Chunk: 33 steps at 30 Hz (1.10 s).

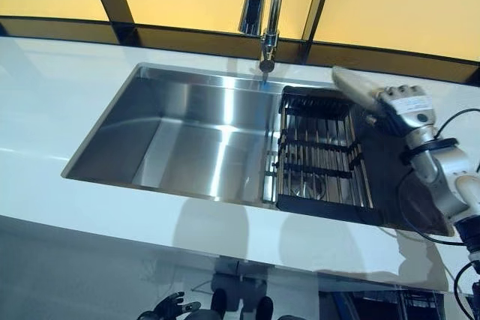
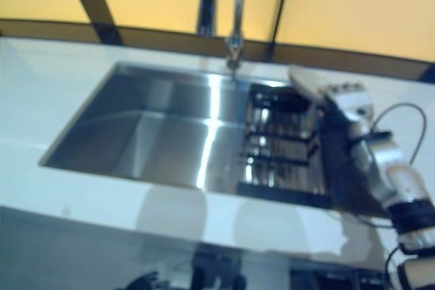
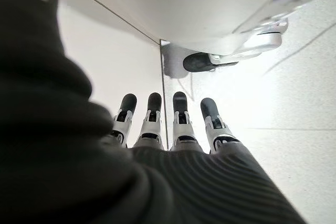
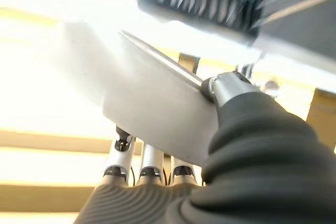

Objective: Take plates into dishwasher

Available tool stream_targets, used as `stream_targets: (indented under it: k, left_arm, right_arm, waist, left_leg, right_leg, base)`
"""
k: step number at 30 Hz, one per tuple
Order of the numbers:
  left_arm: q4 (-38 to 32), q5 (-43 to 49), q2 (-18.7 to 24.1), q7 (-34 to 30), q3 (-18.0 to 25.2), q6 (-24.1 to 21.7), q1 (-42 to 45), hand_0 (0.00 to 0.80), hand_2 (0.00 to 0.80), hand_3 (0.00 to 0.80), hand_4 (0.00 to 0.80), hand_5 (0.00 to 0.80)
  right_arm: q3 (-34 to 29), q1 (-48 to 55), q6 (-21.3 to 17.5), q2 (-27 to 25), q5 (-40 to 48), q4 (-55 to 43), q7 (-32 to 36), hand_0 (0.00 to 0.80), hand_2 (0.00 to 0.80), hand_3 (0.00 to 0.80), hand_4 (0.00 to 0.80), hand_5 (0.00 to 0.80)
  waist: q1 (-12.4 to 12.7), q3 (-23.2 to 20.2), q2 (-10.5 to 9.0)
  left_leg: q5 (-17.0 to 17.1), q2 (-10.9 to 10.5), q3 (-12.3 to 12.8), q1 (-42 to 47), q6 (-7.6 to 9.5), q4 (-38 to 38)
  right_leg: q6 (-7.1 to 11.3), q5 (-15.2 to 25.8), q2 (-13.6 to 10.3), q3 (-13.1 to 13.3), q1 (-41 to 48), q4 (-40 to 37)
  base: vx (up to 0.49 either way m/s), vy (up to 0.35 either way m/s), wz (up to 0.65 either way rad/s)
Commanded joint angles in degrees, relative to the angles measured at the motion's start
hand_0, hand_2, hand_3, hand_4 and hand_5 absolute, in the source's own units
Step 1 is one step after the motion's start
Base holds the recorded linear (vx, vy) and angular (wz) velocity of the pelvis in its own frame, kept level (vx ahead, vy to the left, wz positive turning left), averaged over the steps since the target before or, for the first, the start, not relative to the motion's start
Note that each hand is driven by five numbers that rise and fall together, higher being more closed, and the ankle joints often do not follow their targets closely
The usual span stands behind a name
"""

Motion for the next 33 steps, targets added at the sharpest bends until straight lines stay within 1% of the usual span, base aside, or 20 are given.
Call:
stream_targets:
  k: [1, 5, 10, 12, 16, 18, 23, 25, 27, 28, 30, 32, 33]
  left_arm:
    - [3.44, -0.15, -0.03, 0.26, 0.02, -1.59, -0.74, 0.0, 0.0, 0.0, 0.0, 0.0]
    - [4.16, -0.14, -0.36, 0.38, 0.38, -2.22, -0.35, 0.0, 0.0, 0.0, 0.0, 0.0]
    - [4.07, -0.12, -0.64, 0.46, 0.94, -2.04, -0.09, 0.0, 0.0, 0.0, 0.0, 0.0]
    - [4.3, 0.09, -0.6, 0.32, 1.03, -2.11, -0.1, 0.0, 0.0, 0.0, 0.0, 0.0]
    - [4.92, 0.13, -0.32, -0.01, 1.43, -2.17, -0.42, 0.0, 0.0, 0.0, 0.0, 0.0]
    - [5.32, 0.06, -0.33, 0.0, 1.4, -2.28, -0.61, 0.0, 0.0, 0.0, 0.0, 0.0]
    - [5.48, -0.11, -0.48, 0.25, 1.37, -2.23, -1.02, 0.0, 0.0, 0.0, 0.0, 0.0]
    - [5.68, 0.5, -0.35, -0.09, 1.49, -2.13, -1.02, 0.0, 0.0, 0.0, 0.0, 0.0]
    - [6.05, 1.03, -0.17, -0.23, 1.46, -2.03, -0.82, 0.0, 0.0, 0.0, 0.0, 0.0]
    - [6.16, 1.5, -0.08, -0.25, 1.53, -1.9, -0.47, 0.0, 0.0, 0.0, 0.0, 0.0]
    - [6.52, 2.02, 0.06, 0.0, 1.95, -2.13, 0.26, 0.0, 0.0, 0.0, 0.0, 0.0]
    - [6.78, 2.01, 0.54, 0.44, 2.83, -2.41, 0.65, 0.0, 0.0, 0.0, 0.0, 0.0]
    - [6.89, 2.11, 0.94, 0.44, 3.17, -2.34, 0.58, 0.0, 0.0, 0.0, 0.0, 0.0]
  right_arm:
    - [-4.1, -0.27, -0.14, -2.83, 2.78, -5.61, -6.2, 0.8, 0.8, 0.8, 0.8, 0.8]
    - [-7.89, 1.43, -0.69, -3.35, 6.23, -8.52, -9.13, 0.8, 0.8, 0.8, 0.8, 0.8]
    - [-13.43, 3.91, -1.1, -1.63, 17.6, -11.39, -11.27, 0.8, 0.8, 0.8, 0.8, 0.8]
    - [-14.97, 4.83, -1.31, -0.55, 22.24, -12.06, -11.14, 0.8, 0.8, 0.8, 0.8, 0.8]
    - [-18.12, 5.59, -1.69, 3.24, 34.73, -13.2, -8.39, 0.8, 0.8, 0.8, 0.8, 0.8]
    - [-18.78, 5.53, -2.02, 5.4, 38.56, -13.13, -7.2, 0.8, 0.8, 0.8, 0.8, 0.8]
    - [-20.51, 5.53, -2.47, 8.24, 43.3, -13.3, -6.9, 0.8, 0.8, 0.8, 0.8, 0.8]
    - [-21.28, 6.28, -2.3, 9.12, 44.69, -13.74, -7.05, 0.8, 0.8, 0.8, 0.8, 0.8]
    - [-21.96, 6.83, -2.0, 9.33, 46.03, -13.94, -6.43, 0.8, 0.8, 0.8, 0.8, 0.8]
    - [-22.36, 7.18, -1.64, 9.39, 47.3, -14.22, -5.93, 0.8, 0.8, 0.8, 0.8, 0.8]
    - [-22.73, 7.24, -1.5, 9.56, 48.59, -14.2, -4.94, 0.8, 0.8, 0.8, 0.8, 0.8]
    - [-22.93, 7.29, -1.59, 9.25, 51.11, -14.53, -4.22, 0.8, 0.8, 0.8, 0.8, 0.8]
    - [-23.1, 7.36, -1.41, 9.09, 51.64, -14.69, -4.39, 0.8, 0.8, 0.8, 0.8, 0.8]
  waist:
    - [-0.25, -4.67, -1.62]
    - [-1.07, -5.52, -1.33]
    - [-2.04, -6.2, -0.79]
    - [-2.27, -6.36, -0.67]
    - [-3.12, -6.51, -0.14]
    - [-3.38, -6.56, 0.03]
    - [-3.84, -6.63, 0.3]
    - [-4.2, -6.55, 0.36]
    - [-4.38, -6.51, 0.32]
    - [-4.52, -6.3, 0.3]
    - [-4.27, -6.09, 0.12]
    - [-4.45, -5.47, 0.17]
    - [-4.57, -5.24, 0.25]
  left_leg:
    - [-8.01, -0.77, 3.98, 2.39, 3.12, -0.1]
    - [-8.52, -0.96, 4.62, 2.9, 3.44, -0.1]
    - [-9.09, -1.2, 5.63, 3.53, 3.99, -0.1]
    - [-9.22, -1.31, 5.87, 3.69, 4.17, -0.1]
    - [-9.43, -1.48, 6.61, 3.97, 4.64, -0.1]
    - [-9.4, -1.56, 6.73, 4.04, 4.83, -0.1]
    - [-9.52, -1.82, 7.67, 3.89, 5.53, -0.1]
    - [-9.59, -1.94, 8.36, 3.76, 5.93, -0.1]
    - [-9.57, -1.97, 9.28, 3.65, 6.03, -0.1]
    - [-9.6, -1.92, 10.13, 3.71, 5.99, -0.1]
    - [-9.82, -1.67, 12.4, 3.83, 5.66, -0.1]
    - [-10.16, -1.14, 14.66, 3.84, 5.74, -0.1]
    - [-10.2, -0.81, 15.64, 3.81, 5.85, -0.1]
  right_leg:
    - [1.24, -6.13, 0.88, 4.12, 0.18, 3.61]
    - [1.51, -5.99, 0.86, 5.15, 0.38, 3.41]
    - [1.93, -5.75, 0.68, 6.56, 0.28, 3.73]
    - [2.08, -5.66, 0.58, 6.95, 0.23, 3.89]
    - [2.58, -5.23, 0.22, 7.96, -0.21, 4.53]
    - [2.83, -4.88, 0.02, 8.44, -0.54, 4.86]
    - [3.64, -3.69, -0.58, 9.19, -1.56, 5.53]
    - [4.43, -2.44, -1.06, 9.33, -2.53, 6.4]
    - [5.13, -1.17, -1.37, 9.23, -3.12, 6.32]
    - [5.75, -0.13, -1.66, 8.76, -3.5, 5.92]
    - [6.88, 2.63, -2.14, 7.21, -4.19, 3.81]
    - [7.59, 5.78, -2.48, 7.47, -6.26, 3.9]
    - [7.66, 6.19, -2.73, 7.43, -7.24, 4.86]
  base:
    - [-0.017, 0.04, -0.06]
    - [-0.014, 0.058, -0.16]
    - [-0.021, 0.079, -0.16]
    - [-0.033, 0.085, -0.15]
    - [-0.047, 0.106, -0.16]
    - [-0.047, 0.112, -0.23]
    - [-0.05, 0.135, -0.19]
    - [-0.044, 0.154, -0.25]
    - [-0.03, 0.131, -0.25]
    - [-0.029, 0.111, -0.25]
    - [-0.044, 0.092, -0.41]
    - [-0.077, 0.06, -0.73]
    - [-0.077, 0.036, -0.89]
